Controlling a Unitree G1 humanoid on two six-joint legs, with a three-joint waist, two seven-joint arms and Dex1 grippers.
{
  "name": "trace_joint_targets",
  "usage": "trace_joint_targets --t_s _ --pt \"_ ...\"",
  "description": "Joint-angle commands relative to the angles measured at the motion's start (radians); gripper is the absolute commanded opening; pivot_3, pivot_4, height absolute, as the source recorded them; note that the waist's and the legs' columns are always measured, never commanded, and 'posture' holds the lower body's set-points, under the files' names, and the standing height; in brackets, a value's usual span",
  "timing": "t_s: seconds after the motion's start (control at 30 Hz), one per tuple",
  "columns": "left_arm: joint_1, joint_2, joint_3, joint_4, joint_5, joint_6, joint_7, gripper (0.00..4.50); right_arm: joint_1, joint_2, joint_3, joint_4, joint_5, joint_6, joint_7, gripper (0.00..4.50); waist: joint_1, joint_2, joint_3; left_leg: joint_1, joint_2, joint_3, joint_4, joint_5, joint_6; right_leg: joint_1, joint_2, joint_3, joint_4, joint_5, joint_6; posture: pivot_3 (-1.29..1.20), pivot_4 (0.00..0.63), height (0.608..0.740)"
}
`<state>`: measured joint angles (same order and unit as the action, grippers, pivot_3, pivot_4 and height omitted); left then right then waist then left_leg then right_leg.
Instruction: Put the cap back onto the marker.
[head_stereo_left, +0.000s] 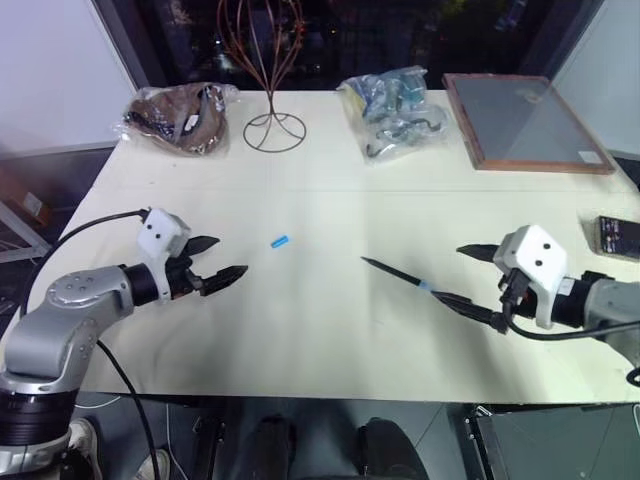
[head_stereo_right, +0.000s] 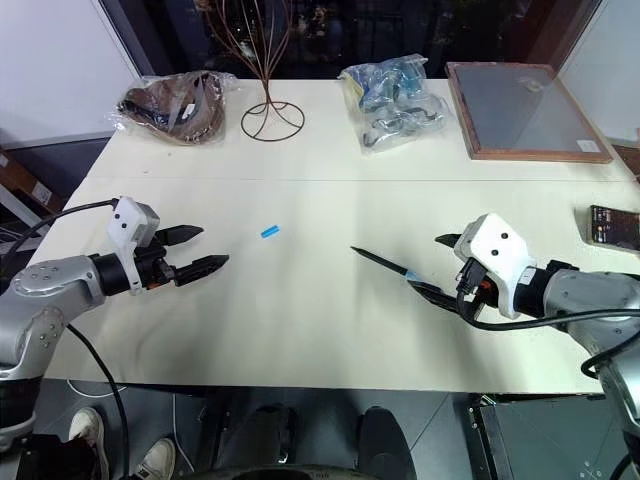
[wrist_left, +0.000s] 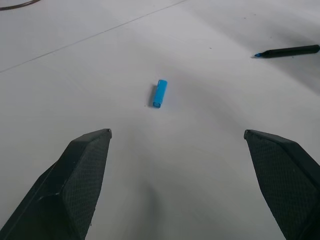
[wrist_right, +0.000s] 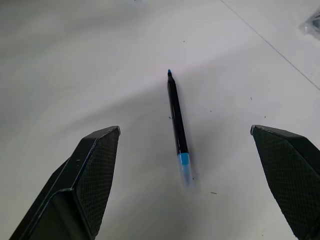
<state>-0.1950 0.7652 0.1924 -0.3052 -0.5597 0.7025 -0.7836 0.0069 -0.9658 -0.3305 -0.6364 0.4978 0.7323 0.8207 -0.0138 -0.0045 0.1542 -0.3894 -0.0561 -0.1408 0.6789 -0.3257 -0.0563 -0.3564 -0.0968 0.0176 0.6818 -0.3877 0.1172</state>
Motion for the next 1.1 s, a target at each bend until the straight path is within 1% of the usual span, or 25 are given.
trace_joint_targets --t_s 0.03,0.4,0.67,0.8,0.87,1.0,1.1 --pt "-0.01 0.005 0.028 -0.02 -0.008 -0.008 0.006 4.46 0.002 -0.009 -0.022 -0.043 0.013 -0.001 -0.001 4.37 0.0 0.0 0.0 0.0 0.0 0.0 0.0 0.0 0.0 0.0 0.0 0.0 0.0 0.0 0.0 0.0 0.15 0.74" --pt "-0.034 0.0 0.01 -0.001 -0.003 -0.003 0.019 4.46 0.014 0.011 -0.014 -0.073 0.026 0.014 -0.032 4.37 0.0 0.0 0.0 0.0 0.0 0.0 0.0 0.0 0.0 0.0 0.0 0.0 0.0 0.0 0.0 0.0 0.15 0.74" --pt "-0.06 -0.025 -0.028 0.036 0.02 -0.031 0.014 4.46 -0.01 0.042 0.03 -0.065 0.007 0.0 -0.086 4.37 0.0 0.0 0.0 0.0 0.0 0.0 0.001 0.0 0.0 0.0 0.0 0.0 0.0 0.0 0.0 0.0 0.15 0.74" --pt "-0.162 -0.08 -0.093 0.198 0.073 -0.14 -0.034 4.46 -0.028 0.093 0.08 -0.066 -0.019 -0.012 -0.142 4.37 0.003 0.0 0.0 0.0 -0.001 0.0 0.002 0.0 0.0 0.0 0.0 -0.002 0.001 0.0 0.0 0.0 0.15 0.74" --pt "-0.205 -0.105 -0.118 0.293 0.099 -0.216 -0.085 4.46 -0.034 0.117 0.106 -0.077 -0.034 -0.014 -0.172 4.37 0.0 0.0 0.0 0.0 -0.001 0.0 0.002 0.0 0.0 0.0 0.0 -0.002 0.002 0.0 0.0 0.0 0.15 0.74" --pt "-0.291 -0.148 -0.177 0.557 0.205 -0.44 -0.168 4.46 -0.032 0.163 0.143 -0.11 -0.053 -0.012 -0.224 4.37 -0.002 0.0 0.0 0.0 -0.001 0.001 0.002 0.0 0.0 0.0 0.0 -0.003 0.002 0.0 0.0 0.0 0.15 0.74" --pt "-0.356 -0.166 -0.213 0.735 0.274 -0.572 -0.214 4.46 -0.022 0.19 0.157 -0.137 -0.063 -0.004 -0.26 4.37 -0.003 0.0 0.0 0.0 -0.002 0.001 0.002 0.0 0.0 0.0 0.0 -0.003 0.002 0.0 0.0 0.0 0.15 0.74"
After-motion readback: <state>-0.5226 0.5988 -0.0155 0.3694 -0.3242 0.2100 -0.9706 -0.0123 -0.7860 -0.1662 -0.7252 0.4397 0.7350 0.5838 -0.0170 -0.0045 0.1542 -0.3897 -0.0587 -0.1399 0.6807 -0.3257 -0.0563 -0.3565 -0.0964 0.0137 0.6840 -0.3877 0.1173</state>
